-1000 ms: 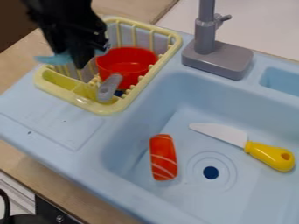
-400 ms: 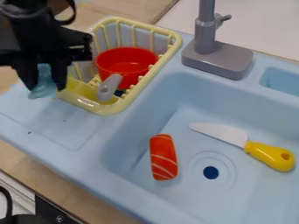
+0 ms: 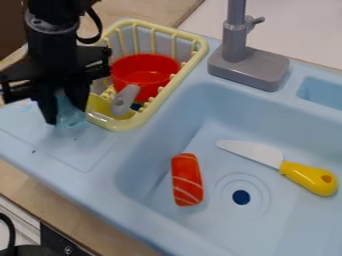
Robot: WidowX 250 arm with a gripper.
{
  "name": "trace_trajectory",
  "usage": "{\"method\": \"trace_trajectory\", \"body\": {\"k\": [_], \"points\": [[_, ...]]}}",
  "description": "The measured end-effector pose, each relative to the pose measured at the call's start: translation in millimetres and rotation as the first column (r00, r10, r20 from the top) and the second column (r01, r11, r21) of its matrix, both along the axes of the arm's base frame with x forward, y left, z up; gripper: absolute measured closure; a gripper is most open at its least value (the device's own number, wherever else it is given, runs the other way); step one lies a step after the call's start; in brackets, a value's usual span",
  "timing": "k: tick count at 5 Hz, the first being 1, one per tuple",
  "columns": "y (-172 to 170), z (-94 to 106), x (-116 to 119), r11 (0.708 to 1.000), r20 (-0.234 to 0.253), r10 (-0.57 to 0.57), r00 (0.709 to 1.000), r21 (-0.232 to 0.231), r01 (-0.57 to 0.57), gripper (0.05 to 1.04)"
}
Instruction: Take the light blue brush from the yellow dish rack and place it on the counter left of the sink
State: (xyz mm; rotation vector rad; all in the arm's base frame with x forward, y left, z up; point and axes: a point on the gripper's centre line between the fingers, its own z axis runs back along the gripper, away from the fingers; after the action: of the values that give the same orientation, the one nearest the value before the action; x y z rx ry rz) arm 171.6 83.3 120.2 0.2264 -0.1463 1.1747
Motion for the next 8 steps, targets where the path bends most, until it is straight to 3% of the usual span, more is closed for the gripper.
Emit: {"method": "trace_trajectory", "body": {"k": [1,2,3,5,7,8], "points": [[3.7,-0.2,-3.8,0.998,0.081,0.047,0.996,-0.045,-0.043,0.705],[2.9,3.9,-8.0,0.995,0.143,0.025,0.989,-0.104,-0.01,0.411],[2.5,3.7,-12.8,0.991,0.127,0.019,0.992,-0.132,-0.002,0.138],[3.7,16.4,-8.4,0.994,0.121,-0.024,0.992,-0.105,0.037,0.083],[-10.2,46.9,3.4,0.979,0.106,-0.189,0.976,-0.06,0.196,0.083],[-30.4,49.5,17.3,0.934,0.087,-0.342,0.936,-0.081,0.349,0.083]]}}
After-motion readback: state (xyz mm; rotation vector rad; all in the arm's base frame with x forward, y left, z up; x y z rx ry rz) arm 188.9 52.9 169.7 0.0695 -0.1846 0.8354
